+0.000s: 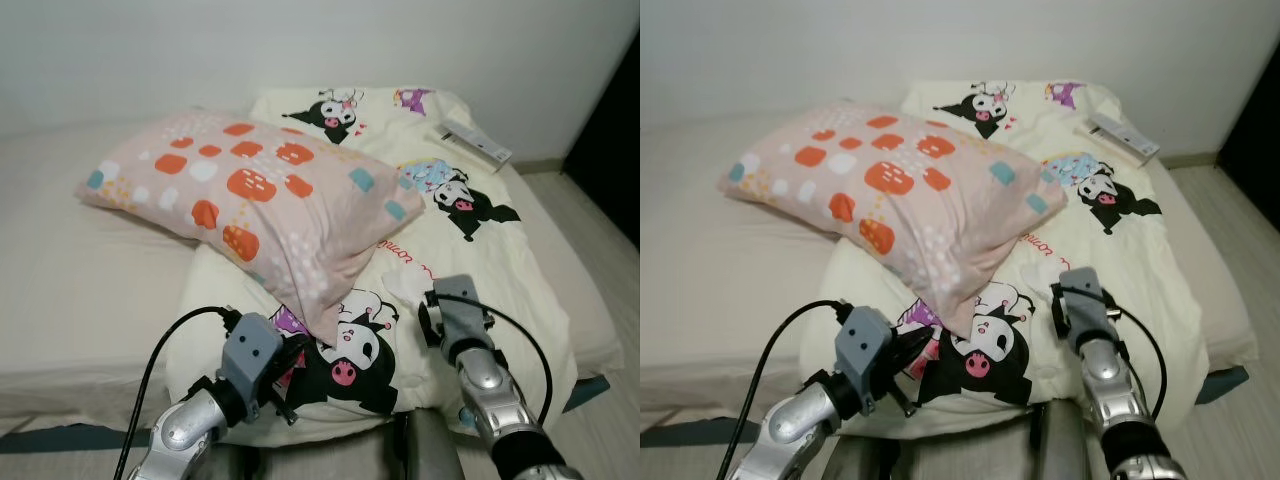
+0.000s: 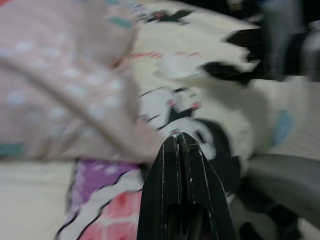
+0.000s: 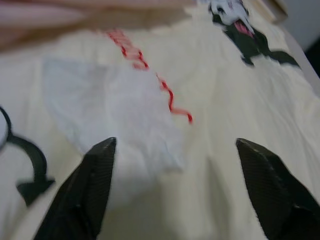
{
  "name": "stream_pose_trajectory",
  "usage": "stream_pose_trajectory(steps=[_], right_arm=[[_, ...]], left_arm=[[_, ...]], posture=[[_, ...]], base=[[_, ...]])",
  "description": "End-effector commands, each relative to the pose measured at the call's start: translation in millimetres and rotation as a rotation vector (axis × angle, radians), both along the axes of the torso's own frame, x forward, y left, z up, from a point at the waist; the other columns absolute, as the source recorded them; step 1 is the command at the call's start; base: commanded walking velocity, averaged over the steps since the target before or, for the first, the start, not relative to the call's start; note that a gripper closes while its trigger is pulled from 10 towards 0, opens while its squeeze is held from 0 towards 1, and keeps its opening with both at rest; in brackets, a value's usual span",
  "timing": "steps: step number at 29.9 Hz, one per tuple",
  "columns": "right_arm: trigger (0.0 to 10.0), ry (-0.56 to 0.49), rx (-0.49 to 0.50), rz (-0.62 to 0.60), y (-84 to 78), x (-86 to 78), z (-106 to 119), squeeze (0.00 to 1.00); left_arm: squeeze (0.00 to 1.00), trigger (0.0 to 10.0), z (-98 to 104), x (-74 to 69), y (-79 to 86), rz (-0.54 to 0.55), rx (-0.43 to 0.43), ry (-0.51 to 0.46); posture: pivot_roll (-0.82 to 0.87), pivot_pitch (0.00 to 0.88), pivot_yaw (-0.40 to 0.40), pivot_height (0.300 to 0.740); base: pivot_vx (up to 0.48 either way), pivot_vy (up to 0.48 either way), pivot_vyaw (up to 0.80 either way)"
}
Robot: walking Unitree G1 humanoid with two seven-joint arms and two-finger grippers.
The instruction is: Clean up the room
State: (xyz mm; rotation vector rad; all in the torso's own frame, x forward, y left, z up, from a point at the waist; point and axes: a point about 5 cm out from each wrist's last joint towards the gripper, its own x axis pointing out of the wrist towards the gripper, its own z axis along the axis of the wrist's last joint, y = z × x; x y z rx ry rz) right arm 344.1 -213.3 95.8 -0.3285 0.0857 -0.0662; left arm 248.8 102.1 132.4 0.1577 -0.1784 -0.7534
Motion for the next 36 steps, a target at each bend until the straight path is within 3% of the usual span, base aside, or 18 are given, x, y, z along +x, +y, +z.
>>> stream_pose_trajectory(steps=[1,8,9,10,11,12,13,30,31,32,33,34,35,36], right_arm=[[10.0,0.005,0.023,0.019,-1.0,-0.6,-4.2,1.00],[10.0,0.018,0.069,0.049,-1.8,7.4,-0.3,1.00],[10.0,0.022,0.104,0.076,-0.3,9.2,0.5,0.78],[10.0,0.022,0.104,0.076,-0.3,9.2,0.5,0.78],[10.0,0.042,0.115,0.096,0.7,10.5,-0.2,0.09],[10.0,0.042,0.115,0.096,0.7,10.5,-0.2,0.09],[10.0,0.052,0.115,0.099,0.4,11.0,-0.8,0.00],[10.0,0.157,0.192,0.130,3.1,12.7,-9.3,0.00],[9.5,0.162,0.194,0.116,0.9,12.8,-9.3,0.00],[7.1,0.160,0.193,0.103,-0.9,12.9,-9.0,0.00],[4.0,0.159,0.193,0.094,-2.4,12.9,-8.6,0.00],[4.0,0.158,0.194,0.089,-3.3,13.0,-8.4,0.00],[0.0,0.158,0.192,0.087,-4.0,13.1,-8.0,0.00],[0.0,0.158,0.192,0.087,-4.0,13.1,-8.0,0.00]], left_arm=[[0.00,10.0,3.7,-4.9,-1.5,-0.014,-0.009,0.003],[0.00,10.0,14.8,-10.8,-7.2,-0.042,-0.035,-0.015],[0.00,10.0,17.0,-11.5,-8.5,-0.039,-0.046,-0.018],[0.00,10.0,17.0,-11.5,-8.5,-0.039,-0.046,-0.018],[0.00,10.0,18.9,-11.6,-10.1,-0.040,-0.042,-0.028],[0.00,10.0,18.9,-11.6,-10.1,-0.040,-0.042,-0.028],[0.00,10.0,19.7,-11.6,-10.5,-0.038,-0.042,-0.028],[0.00,10.0,19.6,-13.0,-12.9,-0.038,-0.028,-0.019],[0.00,10.0,19.5,-12.7,-12.7,-0.036,-0.022,-0.021],[0.00,10.0,19.3,-12.8,-12.3,-0.035,-0.019,-0.021],[0.00,10.0,19.0,-12.7,-12.1,-0.035,-0.017,-0.021],[0.00,10.0,18.8,-12.7,-12.0,-0.035,-0.016,-0.020],[0.00,10.0,18.0,-12.7,-11.6,-0.035,-0.012,-0.019],[0.00,10.0,18.0,-12.7,-11.6,-0.035,-0.012,-0.019]], posture=[[0.09,0.327,0.052,0.574],[0.11,0.335,0.057,0.574],[0.11,0.335,0.057,0.574],[0.11,0.335,0.057,0.574],[0.12,0.337,0.057,0.574],[0.12,0.337,0.057,0.574],[0.12,0.334,0.058,0.574],[0.12,0.317,0.057,0.574],[0.12,0.314,0.057,0.574],[0.12,0.314,0.056,0.574],[0.12,0.313,0.057,0.574],[0.12,0.313,0.057,0.574],[0.12,0.310,0.058,0.574],[0.12,0.310,0.058,0.574]], base=[[0.000,0.000,0.00],[0.000,0.000,0.00],[0.000,0.000,0.00],[0.000,0.000,0.00],[0.000,0.000,0.00],[0.000,0.000,0.00],[0.000,0.000,0.00],[0.000,0.000,0.00],[0.000,0.000,0.00],[0.000,0.000,0.00],[0.000,0.000,0.00],[0.000,0.000,0.00],[0.000,0.000,0.00],[0.000,0.000,0.00]])
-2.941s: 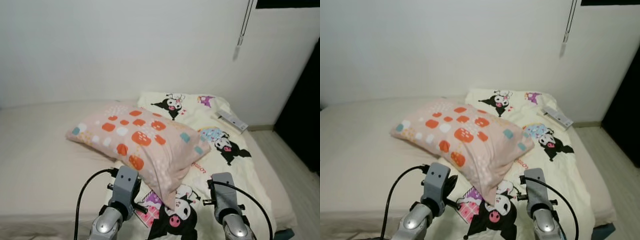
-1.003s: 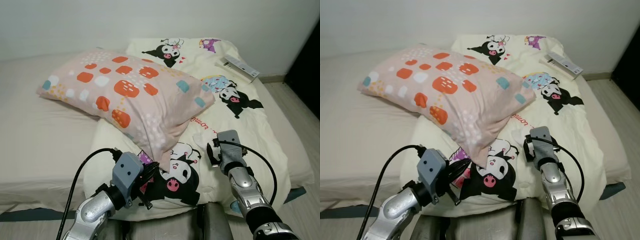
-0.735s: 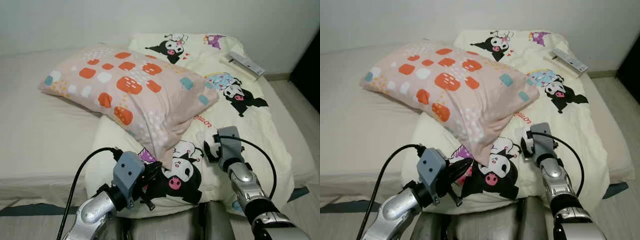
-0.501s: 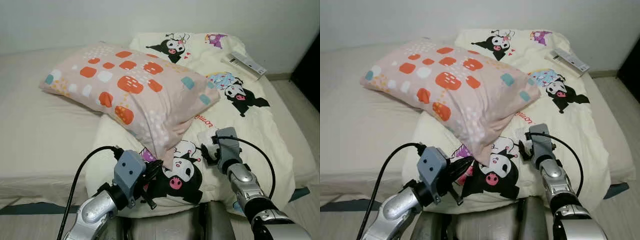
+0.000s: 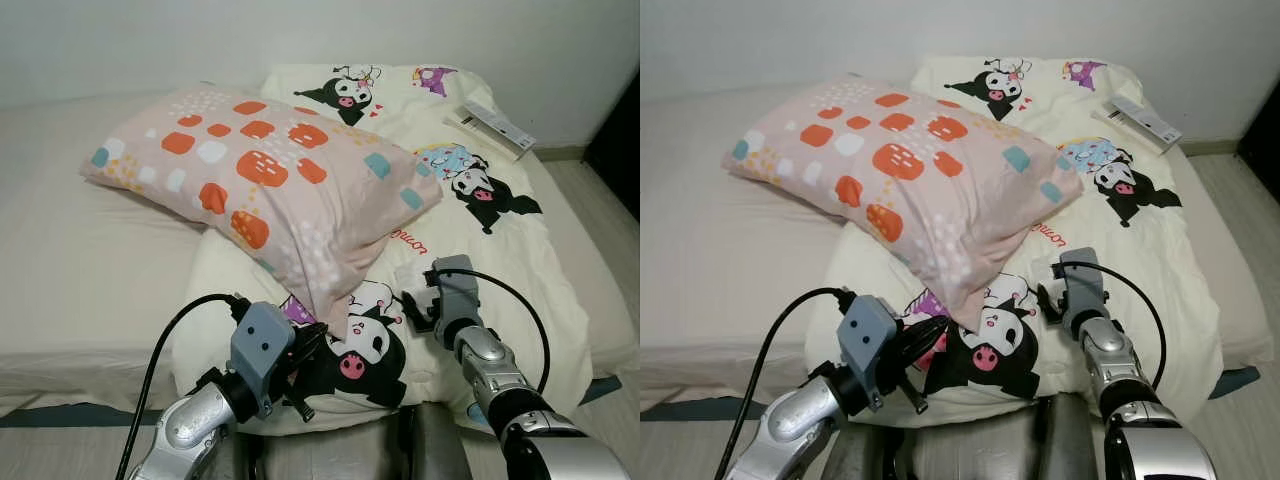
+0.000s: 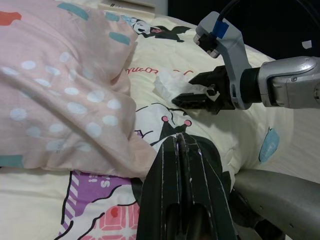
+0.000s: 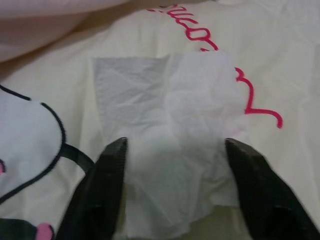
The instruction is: Clean up the room
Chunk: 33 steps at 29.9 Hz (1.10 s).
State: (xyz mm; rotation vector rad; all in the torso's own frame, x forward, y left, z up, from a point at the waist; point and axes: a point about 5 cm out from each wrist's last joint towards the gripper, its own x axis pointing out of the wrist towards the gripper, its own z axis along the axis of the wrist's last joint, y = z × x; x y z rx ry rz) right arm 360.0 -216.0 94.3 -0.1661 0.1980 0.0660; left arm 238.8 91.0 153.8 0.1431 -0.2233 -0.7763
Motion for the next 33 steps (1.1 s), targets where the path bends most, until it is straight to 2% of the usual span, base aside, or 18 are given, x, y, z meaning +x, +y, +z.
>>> stream_pose_trajectory(steps=[1,17,22,26,27,28,29,30,31,32,33], right_arm=[[0.0,0.034,0.018,-0.017,-1.7,-2.7,-6.3,0.00],[0.0,0.025,0.012,-0.021,-6.3,-2.0,-3.2,0.00],[0.0,-0.021,0.039,0.032,5.0,1.8,2.8,0.00],[0.0,-0.029,0.013,0.056,11.2,1.9,2.1,0.00],[3.3,-0.026,-0.016,0.055,11.9,1.4,0.8,0.00],[3.3,-0.026,-0.016,0.055,11.9,1.4,0.8,0.00],[10.0,-0.018,-0.022,0.052,11.8,0.7,-0.8,0.50],[10.0,-0.012,-0.025,0.049,11.7,0.3,-1.9,0.79],[10.0,-0.012,-0.025,0.049,11.7,0.3,-1.9,0.79],[10.0,0.001,-0.025,0.036,10.1,-0.9,-4.4,1.00],[10.0,0.012,-0.025,0.025,8.4,-2.1,-6.6,1.00]], left_arm=[[0.00,10.0,-4.1,-2.7,-0.3,-0.006,0.017,0.016],[0.00,10.0,-4.9,0.0,-0.6,-0.007,0.035,0.010],[0.00,10.0,-3.2,2.3,-1.1,0.004,0.024,0.004],[0.00,10.0,-3.0,2.7,-1.6,0.003,0.023,0.002],[0.00,10.0,-3.2,2.6,-2.5,-0.001,0.027,0.000],[0.00,10.0,-3.2,2.6,-2.5,-0.001,0.027,0.000],[0.00,10.0,-3.2,2.6,-2.9,-0.003,0.027,0.000],[0.00,10.0,-3.1,2.6,-3.1,-0.004,0.027,0.000],[0.00,10.0,-3.1,2.6,-3.1,-0.004,0.027,0.000],[0.00,10.0,-3.1,2.4,-3.4,-0.006,0.030,0.000],[0.00,10.0,-3.0,2.2,-3.5,-0.008,0.031,0.000]], posture=[[0.12,0.309,0.059,0.574],[0.12,0.299,0.061,0.574],[0.11,0.293,0.055,0.574],[0.11,0.293,0.058,0.574],[0.11,0.294,0.059,0.574],[0.11,0.294,0.059,0.574],[0.11,0.297,0.060,0.574],[0.11,0.298,0.059,0.574],[0.11,0.298,0.059,0.574],[0.12,0.301,0.061,0.574],[0.12,0.305,0.061,0.574]], base=[[0.000,0.000,0.00],[0.000,0.000,0.00],[0.000,0.000,0.00],[0.000,0.000,0.00],[0.000,0.000,0.00],[0.000,0.000,0.00],[0.000,0.000,0.00],[0.000,0.000,0.00],[0.000,0.000,0.00],[0.000,0.000,0.00],[0.000,0.000,0.00]])
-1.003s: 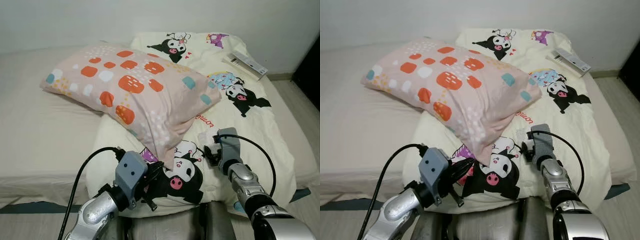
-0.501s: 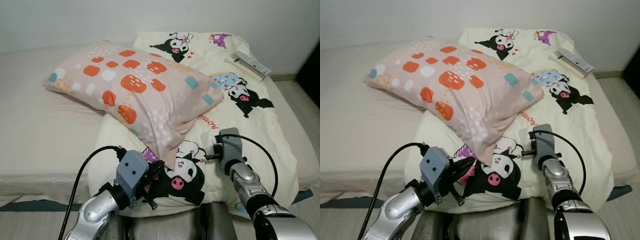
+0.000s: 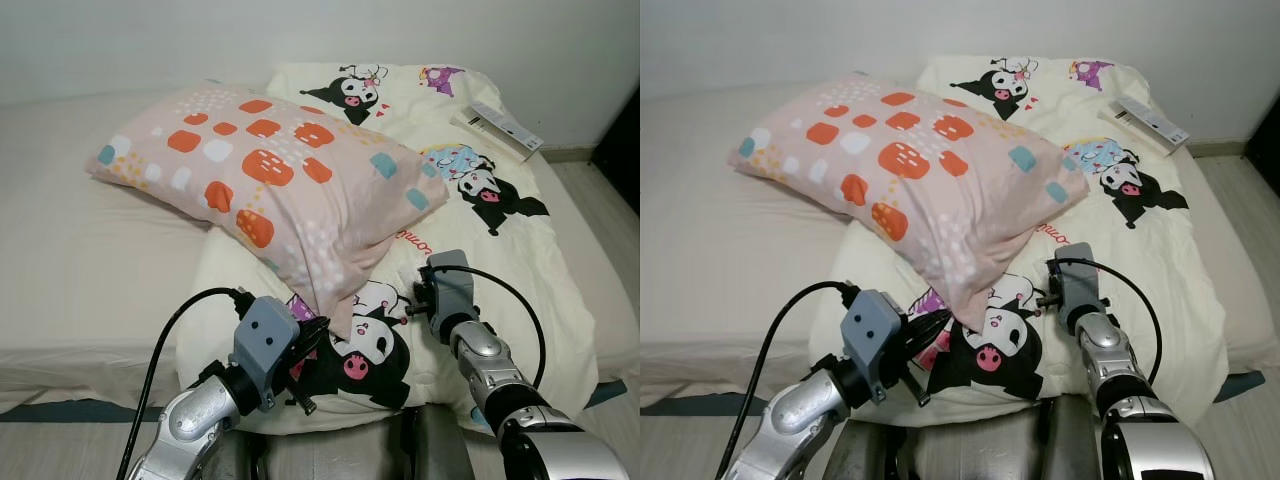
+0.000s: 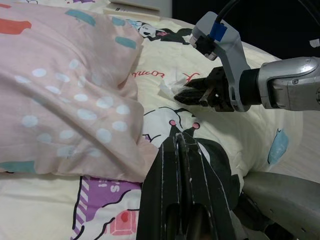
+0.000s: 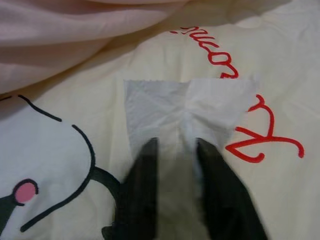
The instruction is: Clean up the room
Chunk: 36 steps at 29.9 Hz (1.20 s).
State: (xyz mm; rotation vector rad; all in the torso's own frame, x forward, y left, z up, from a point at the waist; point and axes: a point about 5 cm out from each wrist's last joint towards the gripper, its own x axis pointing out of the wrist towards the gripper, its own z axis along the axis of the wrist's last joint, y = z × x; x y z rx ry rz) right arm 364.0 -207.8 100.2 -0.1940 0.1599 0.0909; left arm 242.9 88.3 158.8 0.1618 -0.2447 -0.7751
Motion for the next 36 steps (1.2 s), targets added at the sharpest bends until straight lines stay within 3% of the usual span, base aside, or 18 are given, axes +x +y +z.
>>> stream_pose_trajectory(steps=[1,9,10,12,13,18,29,36], right_arm=[[10.0,0.057,-0.003,-0.017,-1.6,-7.1,-14.3,1.00],[10.0,0.079,0.090,-0.124,-14.3,-8.6,-16.0,1.00],[10.0,0.083,0.125,-0.150,-16.6,-8.7,-16.2,0.54],[10.0,0.086,0.148,-0.166,-18.1,-8.8,-16.3,0.54],[10.0,0.088,0.174,-0.180,-19.4,-8.8,-16.3,0.00],[10.0,0.095,0.248,-0.142,-13.8,-5.7,-13.9,0.00],[10.0,0.064,0.265,0.020,12.6,3.0,-3.8,0.00],[10.0,0.074,0.256,0.057,19.2,2.8,-5.3,0.00]], left_arm=[[0.00,10.0,-8.0,-2.1,-0.7,-0.008,0.023,0.027],[0.00,10.0,-6.3,-4.6,2.7,-0.006,0.032,0.026],[0.00,10.0,-6.3,-4.8,3.6,-0.002,0.034,0.026],[0.00,10.0,-6.4,-4.9,4.2,0.000,0.035,0.027],[0.00,10.0,-6.1,-4.9,4.8,0.003,0.037,0.025],[0.00,10.0,-5.6,-4.1,5.8,0.006,0.043,0.021],[0.00,10.0,-4.6,-0.1,8.1,0.031,0.045,0.016],[0.00,10.0,-4.3,0.7,8.3,0.032,0.047,0.014]], posture=[[0.12,0.305,0.061,0.574],[0.15,0.336,0.071,0.574],[0.15,0.336,0.071,0.574],[0.15,0.336,0.071,0.574],[0.16,0.343,0.077,0.574],[0.16,0.342,0.078,0.574],[0.16,0.339,0.079,0.574],[0.16,0.337,0.077,0.574]], base=[[0.000,0.000,0.00],[0.000,0.000,0.00],[0.000,0.000,0.00],[0.000,0.000,0.00],[0.000,0.000,0.00],[0.000,0.000,0.00],[0.000,0.000,0.00],[0.000,0.000,0.00]])
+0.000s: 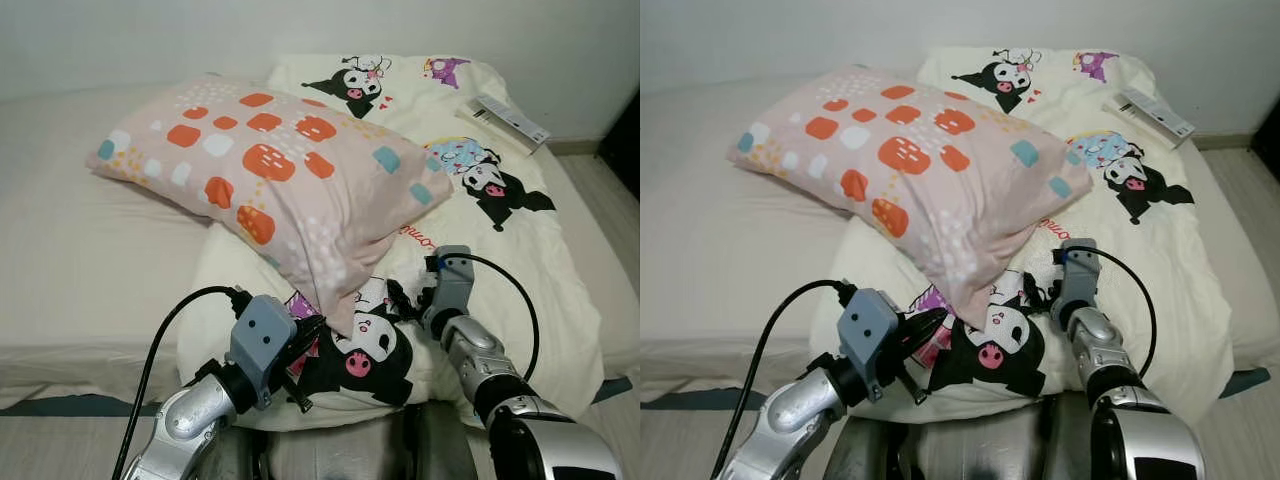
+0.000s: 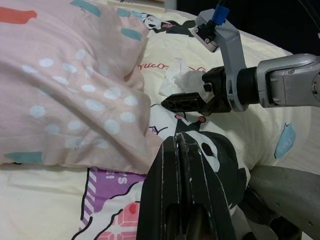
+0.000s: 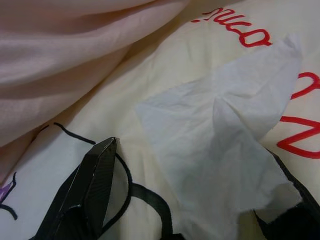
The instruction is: Clean up the room
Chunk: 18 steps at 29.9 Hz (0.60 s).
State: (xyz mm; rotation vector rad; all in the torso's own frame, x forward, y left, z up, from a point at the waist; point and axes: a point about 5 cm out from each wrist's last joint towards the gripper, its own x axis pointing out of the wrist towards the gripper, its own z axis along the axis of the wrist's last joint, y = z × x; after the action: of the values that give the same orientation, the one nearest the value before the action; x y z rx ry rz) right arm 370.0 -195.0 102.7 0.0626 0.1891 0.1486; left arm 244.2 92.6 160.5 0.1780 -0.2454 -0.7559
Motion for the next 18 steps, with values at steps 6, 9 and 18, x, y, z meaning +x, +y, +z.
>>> stream_pose_trajectory(steps=[6,9,18], right_arm=[[2.4,0.050,-0.021,0.028,5.8,-5.0,-11.9,0.00],[0.0,0.059,-0.028,0.022,4.1,-5.7,-13.1,0.00],[0.0,0.052,-0.024,0.020,2.6,-5.3,-11.8,0.00]], left_arm=[[0.00,10.0,-6.6,0.0,3.8,0.011,0.040,0.023],[0.00,10.0,-6.7,0.5,3.6,0.010,0.041,0.022],[0.00,10.0,-5.6,3.5,2.4,0.010,0.041,0.013]], posture=[[0.16,0.334,0.077,0.574],[0.16,0.333,0.078,0.574],[0.15,0.324,0.079,0.574]], base=[[0.000,0.000,0.00],[0.000,0.000,0.00],[0.000,0.000,0.00]])
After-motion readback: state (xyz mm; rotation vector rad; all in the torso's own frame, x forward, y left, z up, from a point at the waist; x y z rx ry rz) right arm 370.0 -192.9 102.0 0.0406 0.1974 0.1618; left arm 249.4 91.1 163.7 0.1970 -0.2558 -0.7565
